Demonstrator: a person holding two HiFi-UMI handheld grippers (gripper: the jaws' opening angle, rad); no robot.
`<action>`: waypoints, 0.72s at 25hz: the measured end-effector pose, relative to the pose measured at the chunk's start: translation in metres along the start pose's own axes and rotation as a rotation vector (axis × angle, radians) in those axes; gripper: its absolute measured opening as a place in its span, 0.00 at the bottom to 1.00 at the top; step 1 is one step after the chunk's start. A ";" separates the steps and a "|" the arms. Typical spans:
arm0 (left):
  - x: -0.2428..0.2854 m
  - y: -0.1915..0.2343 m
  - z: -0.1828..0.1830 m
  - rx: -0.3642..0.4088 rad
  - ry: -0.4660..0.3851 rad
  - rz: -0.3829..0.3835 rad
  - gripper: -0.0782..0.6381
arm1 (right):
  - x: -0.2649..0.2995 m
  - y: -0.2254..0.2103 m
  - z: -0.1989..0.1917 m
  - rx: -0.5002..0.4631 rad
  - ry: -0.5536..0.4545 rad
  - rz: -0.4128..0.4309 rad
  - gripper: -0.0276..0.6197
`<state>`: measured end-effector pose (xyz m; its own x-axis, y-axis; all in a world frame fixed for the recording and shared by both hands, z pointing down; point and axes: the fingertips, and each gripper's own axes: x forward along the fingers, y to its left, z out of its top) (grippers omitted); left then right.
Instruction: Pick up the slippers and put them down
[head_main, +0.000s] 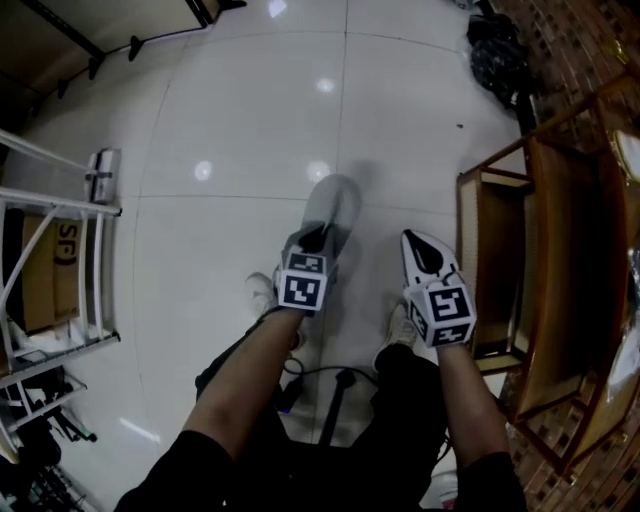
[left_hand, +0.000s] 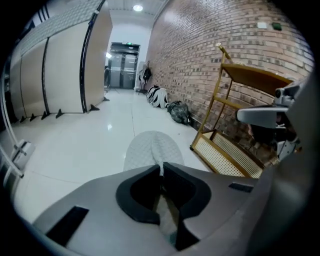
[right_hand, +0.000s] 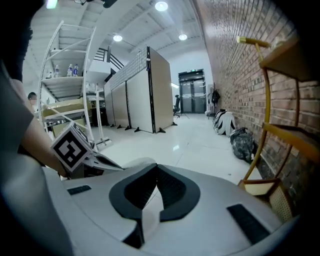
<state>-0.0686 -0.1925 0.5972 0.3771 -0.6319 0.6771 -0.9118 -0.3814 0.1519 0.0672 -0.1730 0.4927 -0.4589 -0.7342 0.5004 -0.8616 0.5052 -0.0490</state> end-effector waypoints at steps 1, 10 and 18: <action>0.009 0.001 -0.012 -0.017 0.018 -0.006 0.13 | 0.007 0.002 -0.011 0.007 0.018 0.007 0.06; 0.088 0.006 -0.125 -0.125 0.163 -0.023 0.13 | 0.022 0.009 -0.069 0.133 0.102 0.061 0.06; 0.103 0.007 -0.164 -0.147 0.219 0.005 0.13 | 0.051 -0.021 -0.110 0.183 0.167 -0.008 0.06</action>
<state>-0.0630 -0.1499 0.7860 0.3428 -0.4667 0.8153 -0.9335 -0.2666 0.2399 0.0860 -0.1714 0.6144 -0.4229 -0.6449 0.6366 -0.8969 0.3980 -0.1927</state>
